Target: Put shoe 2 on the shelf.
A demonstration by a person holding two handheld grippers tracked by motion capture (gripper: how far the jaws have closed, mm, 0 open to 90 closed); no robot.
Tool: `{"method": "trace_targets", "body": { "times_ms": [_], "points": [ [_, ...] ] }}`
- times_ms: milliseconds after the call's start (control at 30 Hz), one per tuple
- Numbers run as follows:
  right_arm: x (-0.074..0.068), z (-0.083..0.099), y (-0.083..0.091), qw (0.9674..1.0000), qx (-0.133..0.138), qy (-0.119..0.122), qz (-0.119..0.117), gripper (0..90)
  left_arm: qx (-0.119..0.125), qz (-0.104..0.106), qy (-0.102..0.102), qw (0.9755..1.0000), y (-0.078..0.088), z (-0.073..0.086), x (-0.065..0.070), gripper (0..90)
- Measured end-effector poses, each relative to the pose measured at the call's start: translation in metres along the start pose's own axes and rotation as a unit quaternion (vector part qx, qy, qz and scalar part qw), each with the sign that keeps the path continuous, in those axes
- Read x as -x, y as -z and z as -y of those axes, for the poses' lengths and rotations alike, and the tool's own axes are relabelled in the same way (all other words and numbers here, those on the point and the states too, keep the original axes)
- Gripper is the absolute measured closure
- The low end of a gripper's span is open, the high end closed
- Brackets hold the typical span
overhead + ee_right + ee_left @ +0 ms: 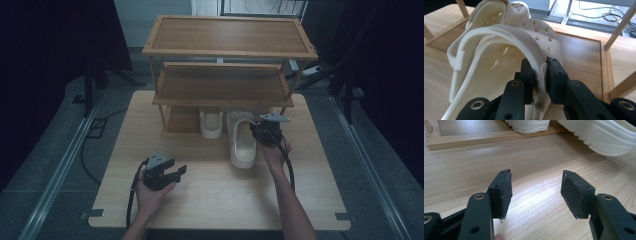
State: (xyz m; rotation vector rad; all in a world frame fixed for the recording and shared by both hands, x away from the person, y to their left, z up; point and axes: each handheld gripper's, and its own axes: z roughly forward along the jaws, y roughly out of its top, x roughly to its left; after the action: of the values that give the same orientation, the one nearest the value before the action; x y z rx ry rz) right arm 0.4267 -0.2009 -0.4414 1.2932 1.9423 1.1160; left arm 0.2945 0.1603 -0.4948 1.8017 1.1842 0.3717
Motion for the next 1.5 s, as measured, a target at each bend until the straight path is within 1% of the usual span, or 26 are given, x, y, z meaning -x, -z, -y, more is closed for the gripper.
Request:
{"method": "trace_targets", "body": {
  "times_ms": [133,300,533,567,633,667,700,733,800,833,867,900,967,1000,1067,1133,1233,1267,1367,1500],
  "points": [
    [-0.001,-0.006,-0.007,0.9999,0.008,0.0,0.009,77.1,0.0,0.001,0.001,1.0,0.001,0.0,0.0,42.4],
    [-0.003,-0.006,-0.019,0.9997,0.013,0.002,0.021,77.0,-0.003,0.006,-0.002,1.0,-0.001,0.0,0.003,42.4],
    [-0.008,-0.004,-0.043,0.9996,0.007,0.006,0.027,76.2,-0.002,0.008,0.001,1.0,0.0,0.0,0.003,42.4],
    [-0.009,-0.003,-0.046,0.9997,0.007,0.006,0.023,75.4,-0.002,0.008,0.001,1.0,0.0,0.0,0.003,42.4],
    [-0.009,-0.002,-0.048,0.9996,0.012,0.01,0.024,73.5,-0.003,0.008,0.001,1.0,0.0,0.0,0.003,42.4],
    [-0.009,-0.002,-0.048,0.9996,0.015,0.008,0.021,71.0,-0.003,0.008,0.0,1.0,0.0,0.0,0.003,42.4],
    [-0.009,-0.003,-0.047,0.9997,0.017,0.007,0.017,65.7,-0.003,0.009,0.0,1.0,0.0,0.0,0.003,42.4],
    [-0.009,-0.003,-0.046,0.9998,0.016,0.003,0.014,60.1,-0.004,0.009,-0.001,1.0,0.0,0.0,0.004,42.4],
    [-0.008,-0.004,-0.042,0.9997,0.014,0.007,0.018,54.4,-0.003,0.01,-0.001,0.9999,0.0,0.001,0.005,42.4],
    [-0.008,-0.004,-0.039,0.9998,0.011,0.007,0.014,53.2,-0.004,0.01,-0.003,0.9999,-0.001,0.001,0.005,42.4],
    [-0.009,-0.004,-0.036,0.9999,0.006,0.003,0.007,48.5,-0.004,0.01,-0.004,0.9999,-0.001,0.001,0.006,42.4],
    [-0.01,-0.003,-0.032,1.0,0.002,0.006,0.008,44.8,-0.005,0.01,-0.004,0.9999,-0.001,0.001,0.006,42.4],
    [-0.014,-0.001,-0.023,0.9996,0.013,0.024,0.009,43.5,-0.005,0.009,-0.005,0.9999,-0.001,0.001,0.007,42.4],
    [-0.016,0.001,-0.018,0.9994,0.017,0.028,0.009,41.6,-0.005,0.009,-0.005,0.9999,-0.001,0.0,0.006,42.4],
    [-0.018,0.004,-0.008,0.9994,0.016,0.03,-0.001,40.3,-0.005,0.009,-0.004,0.9999,-0.001,0.0,0.006,42.4],
    [-0.019,0.008,0.002,0.9991,0.018,0.038,-0.006,40.5,-0.004,0.008,-0.003,1.0,-0.001,0.0,0.006,42.4],
    [-0.021,0.012,0.018,0.9985,0.021,0.04,-0.029,43.3,-0.006,0.009,-0.003,0.9999,-0.001,0.0,0.006,42.4],
    [-0.022,0.014,0.023,0.9984,0.022,0.04,-0.034,44.1,-0.006,0.009,-0.004,0.9999,-0.001,0.0,0.006,42.3],
    [-0.024,0.019,0.038,0.9976,0.023,0.034,-0.056,49.8,-0.005,0.009,-0.004,0.9999,0.0,0.0,0.006,42.3],
    [-0.029,0.029,0.054,0.9958,0.022,0.027,-0.085,62.1,-0.004,0.01,-0.003,0.9999,0.001,0.0,0.007,42.3]
  ]
}}
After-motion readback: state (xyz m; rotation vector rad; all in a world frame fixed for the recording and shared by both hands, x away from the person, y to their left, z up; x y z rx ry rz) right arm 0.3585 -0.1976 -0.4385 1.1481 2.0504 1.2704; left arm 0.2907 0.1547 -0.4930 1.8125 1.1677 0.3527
